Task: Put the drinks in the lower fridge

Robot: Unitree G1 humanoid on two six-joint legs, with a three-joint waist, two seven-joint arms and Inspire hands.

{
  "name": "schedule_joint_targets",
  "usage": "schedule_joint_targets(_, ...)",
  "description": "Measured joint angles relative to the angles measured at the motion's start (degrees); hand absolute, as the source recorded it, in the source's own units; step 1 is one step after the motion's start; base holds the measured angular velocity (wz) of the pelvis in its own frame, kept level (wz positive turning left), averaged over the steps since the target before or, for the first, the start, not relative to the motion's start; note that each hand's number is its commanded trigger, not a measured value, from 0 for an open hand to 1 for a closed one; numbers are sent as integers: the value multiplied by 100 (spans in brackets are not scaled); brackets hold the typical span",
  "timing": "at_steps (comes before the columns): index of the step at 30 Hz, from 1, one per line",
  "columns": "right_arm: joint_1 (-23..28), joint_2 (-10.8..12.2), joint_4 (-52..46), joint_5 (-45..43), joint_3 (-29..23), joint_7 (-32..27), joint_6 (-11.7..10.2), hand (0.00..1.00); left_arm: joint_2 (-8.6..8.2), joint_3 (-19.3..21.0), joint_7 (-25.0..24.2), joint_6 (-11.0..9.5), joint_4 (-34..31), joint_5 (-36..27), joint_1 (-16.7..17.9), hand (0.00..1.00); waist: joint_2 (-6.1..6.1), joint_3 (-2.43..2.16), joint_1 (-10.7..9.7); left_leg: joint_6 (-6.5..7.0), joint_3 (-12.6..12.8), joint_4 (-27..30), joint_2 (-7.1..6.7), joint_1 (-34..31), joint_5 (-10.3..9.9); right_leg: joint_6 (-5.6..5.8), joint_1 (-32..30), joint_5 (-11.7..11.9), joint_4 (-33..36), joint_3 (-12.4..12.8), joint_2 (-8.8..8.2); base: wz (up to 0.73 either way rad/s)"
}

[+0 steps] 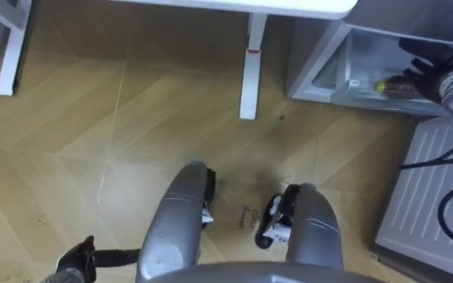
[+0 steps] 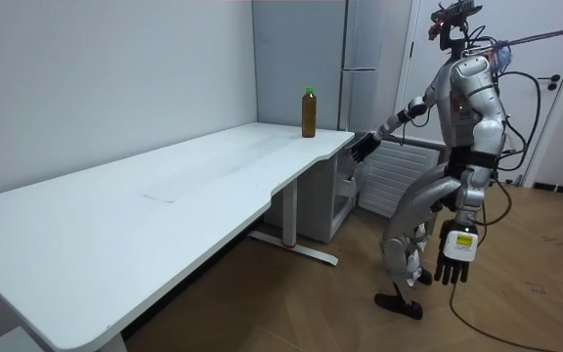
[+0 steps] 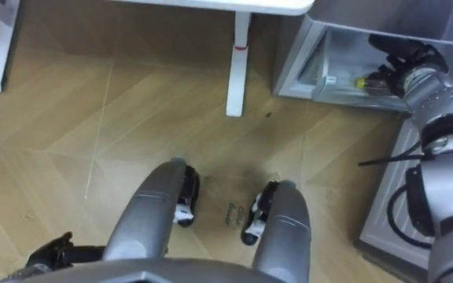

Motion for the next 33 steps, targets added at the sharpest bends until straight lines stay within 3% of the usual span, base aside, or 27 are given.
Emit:
schedule_joint_targets(4,159,2,-17,-158,-49,28,-12,0,-26,92,17,-11,33,-3,3,0,112,-20,-35,-25,29,-349,89,370,40,-26,375,177,-460,0,149,-16)
schedule_joint_targets(7,467,7,-72,-257,-363,27,-130,0,-119,267,22,-51,58,-52,-9,0,237,-91,-92,4,73,-666,95,679,114,2,688,284,-818,-15,182,-2)
schedule_joint_targets(9,764,59,-91,-197,-535,27,-273,0,-225,381,30,-82,144,-55,-11,0,281,-117,-100,12,126,-926,94,1015,126,23,1006,330,-1070,-31,187,-12)
schedule_joint_targets(11,1150,215,-77,-192,-782,83,-357,0,-408,534,41,-88,350,-68,6,0,343,-156,-247,-1,120,-1313,95,1592,137,87,1620,397,-1544,-50,279,-3)
schedule_joint_targets(13,1611,399,-118,-201,-915,164,-470,0,-507,621,40,-100,393,-68,48,0,320,-192,-301,-18,120,-1711,93,2093,179,133,2144,468,-1986,-71,346,-3)
schedule_joint_targets(14,1945,542,-147,-216,-913,219,-492,0,-570,698,25,-116,443,-68,80,0,282,-233,-309,-35,134,-2004,94,2423,224,145,2469,552,-2305,-90,385,-9)
schedule_joint_targets(19,3123,1002,-176,-535,-1134,532,-441,0,-851,975,-29,-318,516,-63,318,0,208,-319,-528,-39,166,-2685,73,3355,274,230,3438,679,-3168,-200,465,1)
schedule_joint_targets(22,3542,1144,-179,-885,-1184,622,-433,0,-892,1191,-19,-390,495,-43,504,0,145,-314,-578,-63,201,-2992,58,3772,289,249,3775,700,-3353,-268,471,-10)
schedule_joint_targets(26,3888,1268,-168,-1168,-1177,790,-430,0,-918,1442,0,-425,562,-27,708,0,55,-266,-551,-98,197,-3290,80,4291,310,248,4336,747,-3776,-297,552,-4)
schedule_joint_targets(33,4154,1540,-174,-2039,-1183,1025,-423,0,-1006,1646,-6,-414,441,116,802,0,134,-258,-575,-98,32,-3334,92,4391,310,287,4846,954,-4375,-636,636,21)
